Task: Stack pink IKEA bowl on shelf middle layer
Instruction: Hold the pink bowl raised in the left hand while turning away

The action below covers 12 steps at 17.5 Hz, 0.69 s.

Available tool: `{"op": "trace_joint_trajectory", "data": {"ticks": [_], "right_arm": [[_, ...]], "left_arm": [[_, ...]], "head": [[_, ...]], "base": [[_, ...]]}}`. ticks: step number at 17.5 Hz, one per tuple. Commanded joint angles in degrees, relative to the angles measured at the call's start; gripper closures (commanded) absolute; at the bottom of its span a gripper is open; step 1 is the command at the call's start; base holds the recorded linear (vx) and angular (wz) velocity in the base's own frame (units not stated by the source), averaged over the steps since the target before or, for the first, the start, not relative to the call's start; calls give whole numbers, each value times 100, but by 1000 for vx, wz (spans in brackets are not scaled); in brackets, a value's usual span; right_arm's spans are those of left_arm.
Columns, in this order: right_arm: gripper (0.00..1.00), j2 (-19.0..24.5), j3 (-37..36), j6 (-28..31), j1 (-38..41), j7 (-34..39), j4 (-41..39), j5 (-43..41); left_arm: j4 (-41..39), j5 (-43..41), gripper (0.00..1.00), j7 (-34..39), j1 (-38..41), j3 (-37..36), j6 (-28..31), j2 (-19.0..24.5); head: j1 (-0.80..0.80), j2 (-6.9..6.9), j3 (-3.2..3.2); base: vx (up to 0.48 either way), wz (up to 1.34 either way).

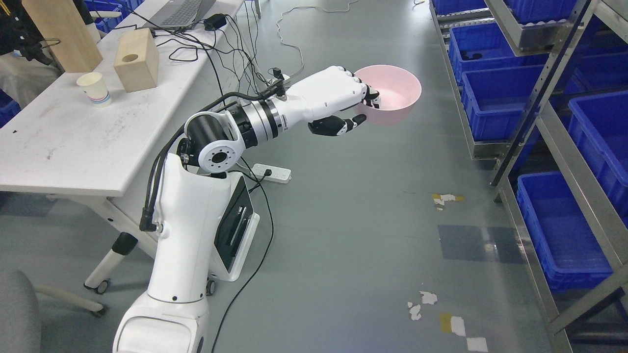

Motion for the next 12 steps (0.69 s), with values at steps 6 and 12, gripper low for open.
{"op": "trace_joint_trajectory", "data": {"ticks": [6, 12], "right_arm": [[0, -100, 0, 0, 133, -5, -100, 0], [0, -100, 0, 0, 133, -5, -100, 0]], "left_arm": [[3, 9, 92, 47, -9, -236, -15, 100], [3, 201, 92, 55, -9, -542, -68, 100]], "head": [[0, 0, 0], [0, 0, 0]], "base": [[311, -100], [239, -1033]]}}
